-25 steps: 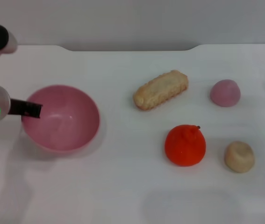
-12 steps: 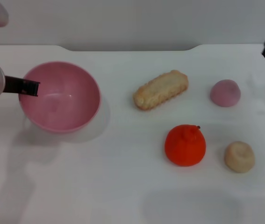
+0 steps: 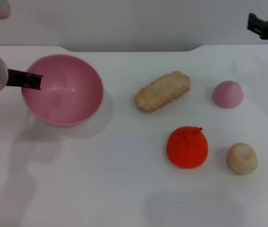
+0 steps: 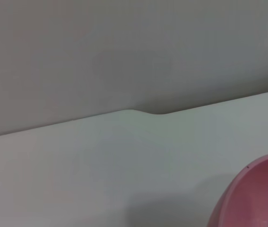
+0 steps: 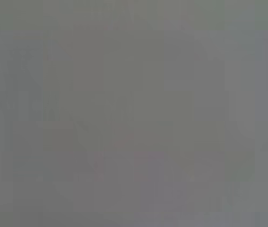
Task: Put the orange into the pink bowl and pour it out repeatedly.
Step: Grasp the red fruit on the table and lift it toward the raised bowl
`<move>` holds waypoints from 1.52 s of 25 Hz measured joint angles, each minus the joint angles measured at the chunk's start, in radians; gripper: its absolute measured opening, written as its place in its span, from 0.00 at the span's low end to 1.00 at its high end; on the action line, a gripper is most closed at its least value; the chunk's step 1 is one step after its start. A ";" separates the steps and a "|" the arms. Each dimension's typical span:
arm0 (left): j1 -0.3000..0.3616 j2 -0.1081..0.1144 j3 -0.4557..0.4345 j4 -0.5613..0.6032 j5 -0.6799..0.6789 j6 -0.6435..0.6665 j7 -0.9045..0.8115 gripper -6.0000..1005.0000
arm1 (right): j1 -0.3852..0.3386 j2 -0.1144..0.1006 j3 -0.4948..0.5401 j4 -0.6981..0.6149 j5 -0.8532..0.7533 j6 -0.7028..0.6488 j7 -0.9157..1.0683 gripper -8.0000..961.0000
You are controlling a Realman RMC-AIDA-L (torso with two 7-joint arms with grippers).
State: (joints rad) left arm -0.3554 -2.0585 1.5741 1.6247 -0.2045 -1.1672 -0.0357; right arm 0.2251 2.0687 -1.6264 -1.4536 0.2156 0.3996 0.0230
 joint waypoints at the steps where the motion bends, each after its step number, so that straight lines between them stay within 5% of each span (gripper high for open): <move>1: -0.003 0.000 -0.003 -0.004 0.000 0.001 -0.001 0.05 | 0.021 0.000 0.007 -0.030 -0.002 0.081 0.000 0.82; 5: -0.010 0.000 -0.014 -0.010 -0.001 0.005 0.000 0.05 | 0.125 0.003 0.002 -0.085 0.006 0.397 0.001 0.82; 20: -0.077 0.003 -0.053 -0.114 0.001 0.036 0.011 0.05 | 0.151 0.002 -0.092 -0.082 0.157 0.661 -0.019 0.82; 38: -0.151 0.004 -0.093 -0.214 0.003 0.060 0.039 0.05 | 0.201 0.008 -0.176 0.009 0.233 0.656 -0.010 0.81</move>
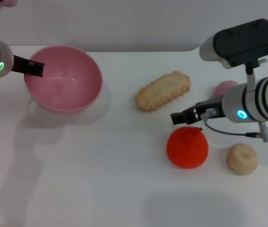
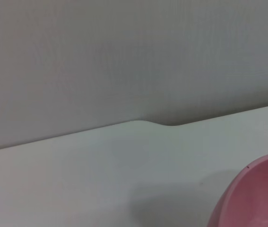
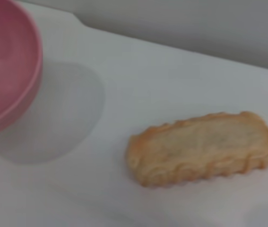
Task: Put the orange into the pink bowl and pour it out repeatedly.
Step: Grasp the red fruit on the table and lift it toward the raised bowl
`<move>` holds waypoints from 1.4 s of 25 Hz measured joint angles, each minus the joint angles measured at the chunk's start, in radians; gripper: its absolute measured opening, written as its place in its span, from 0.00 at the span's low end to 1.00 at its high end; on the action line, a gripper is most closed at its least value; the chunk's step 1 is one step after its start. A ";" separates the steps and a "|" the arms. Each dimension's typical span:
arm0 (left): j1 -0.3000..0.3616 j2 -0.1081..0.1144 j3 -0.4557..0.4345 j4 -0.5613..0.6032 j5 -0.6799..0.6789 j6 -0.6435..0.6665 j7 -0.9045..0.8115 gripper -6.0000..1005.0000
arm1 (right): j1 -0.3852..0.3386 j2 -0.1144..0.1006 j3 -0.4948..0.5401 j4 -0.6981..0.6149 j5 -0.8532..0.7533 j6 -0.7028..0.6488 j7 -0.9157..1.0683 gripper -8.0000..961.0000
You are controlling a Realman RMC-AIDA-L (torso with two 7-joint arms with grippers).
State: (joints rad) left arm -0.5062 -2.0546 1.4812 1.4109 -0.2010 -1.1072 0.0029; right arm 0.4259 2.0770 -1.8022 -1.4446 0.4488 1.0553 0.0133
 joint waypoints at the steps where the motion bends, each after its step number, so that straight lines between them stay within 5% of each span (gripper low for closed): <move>1: -0.001 0.000 -0.001 0.000 0.000 0.000 0.000 0.05 | 0.001 0.000 -0.006 0.005 0.003 -0.002 0.002 0.81; 32: -0.007 -0.001 -0.023 -0.017 0.000 0.012 0.002 0.05 | 0.003 -0.002 -0.058 0.077 -0.001 0.006 0.039 0.80; 35: -0.007 -0.001 -0.023 -0.017 0.000 0.009 0.005 0.05 | -0.011 -0.001 -0.066 0.044 -0.021 0.000 0.016 0.71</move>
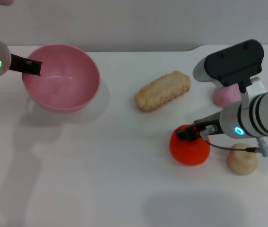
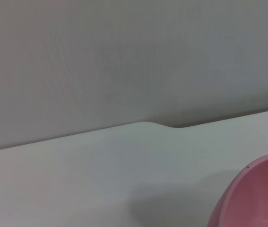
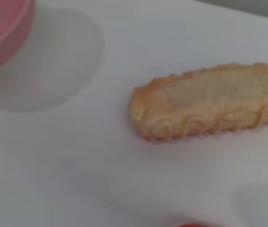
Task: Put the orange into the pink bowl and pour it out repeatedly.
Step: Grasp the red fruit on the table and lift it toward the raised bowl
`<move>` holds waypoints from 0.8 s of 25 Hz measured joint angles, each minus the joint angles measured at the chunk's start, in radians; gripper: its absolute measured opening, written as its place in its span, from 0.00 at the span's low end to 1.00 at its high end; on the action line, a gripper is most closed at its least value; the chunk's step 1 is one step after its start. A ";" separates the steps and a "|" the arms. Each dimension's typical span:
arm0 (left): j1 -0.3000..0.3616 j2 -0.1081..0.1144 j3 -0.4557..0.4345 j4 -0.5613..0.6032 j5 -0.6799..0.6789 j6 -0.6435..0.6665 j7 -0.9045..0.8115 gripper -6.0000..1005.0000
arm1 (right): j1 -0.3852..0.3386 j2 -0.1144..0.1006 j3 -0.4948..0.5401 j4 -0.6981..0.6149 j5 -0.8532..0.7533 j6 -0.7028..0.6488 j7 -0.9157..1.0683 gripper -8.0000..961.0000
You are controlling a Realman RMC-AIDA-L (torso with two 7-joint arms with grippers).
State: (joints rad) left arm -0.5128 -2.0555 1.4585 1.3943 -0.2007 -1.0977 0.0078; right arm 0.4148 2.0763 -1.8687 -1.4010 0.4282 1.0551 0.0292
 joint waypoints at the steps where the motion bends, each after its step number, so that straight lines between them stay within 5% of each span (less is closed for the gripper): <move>1: 0.000 0.000 0.000 0.000 0.000 0.000 0.000 0.05 | -0.002 0.000 -0.001 -0.009 -0.011 -0.001 0.000 0.68; 20: -0.002 -0.003 0.011 0.005 -0.004 -0.031 0.011 0.05 | 0.006 -0.003 0.030 -0.264 -0.027 -0.011 -0.030 0.05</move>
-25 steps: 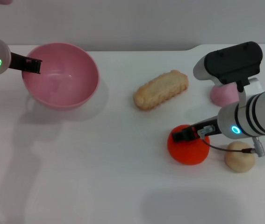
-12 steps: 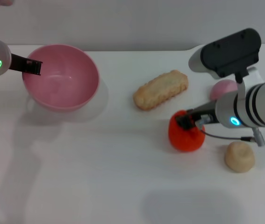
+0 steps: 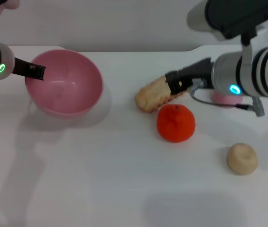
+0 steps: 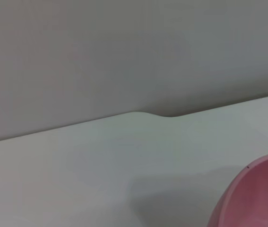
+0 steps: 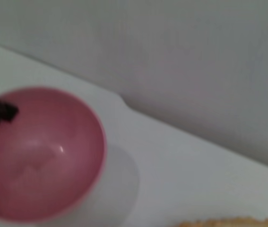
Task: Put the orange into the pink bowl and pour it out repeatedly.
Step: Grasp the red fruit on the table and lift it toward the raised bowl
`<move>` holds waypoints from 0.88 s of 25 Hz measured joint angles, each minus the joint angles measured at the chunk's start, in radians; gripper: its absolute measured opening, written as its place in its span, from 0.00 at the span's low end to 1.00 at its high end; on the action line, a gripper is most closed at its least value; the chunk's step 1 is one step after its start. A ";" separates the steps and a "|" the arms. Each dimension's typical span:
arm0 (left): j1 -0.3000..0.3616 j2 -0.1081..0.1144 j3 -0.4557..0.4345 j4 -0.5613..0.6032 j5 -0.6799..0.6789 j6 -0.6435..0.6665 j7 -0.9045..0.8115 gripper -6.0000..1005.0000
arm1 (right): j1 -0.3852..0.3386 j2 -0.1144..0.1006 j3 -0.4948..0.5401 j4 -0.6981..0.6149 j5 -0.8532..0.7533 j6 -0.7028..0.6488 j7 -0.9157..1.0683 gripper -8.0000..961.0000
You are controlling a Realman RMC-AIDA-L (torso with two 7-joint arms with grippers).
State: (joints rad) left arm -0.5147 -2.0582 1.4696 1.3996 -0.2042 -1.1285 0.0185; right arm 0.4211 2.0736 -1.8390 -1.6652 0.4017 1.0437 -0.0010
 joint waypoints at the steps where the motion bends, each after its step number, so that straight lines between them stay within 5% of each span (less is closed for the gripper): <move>1: -0.005 0.000 0.005 0.003 0.000 -0.010 0.000 0.05 | 0.000 0.000 0.004 -0.008 0.000 -0.001 -0.001 0.03; 13: -0.014 0.001 0.000 -0.008 0.006 -0.011 0.000 0.05 | 0.021 0.001 0.017 0.181 0.005 -0.042 -0.001 0.06; 22: -0.023 0.001 0.002 -0.014 0.008 -0.009 0.000 0.05 | 0.048 0.003 -0.017 0.215 0.009 -0.071 0.007 0.29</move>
State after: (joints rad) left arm -0.5372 -2.0570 1.4719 1.3853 -0.1962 -1.1378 0.0184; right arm 0.4692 2.0765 -1.8562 -1.4499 0.4108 0.9728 0.0058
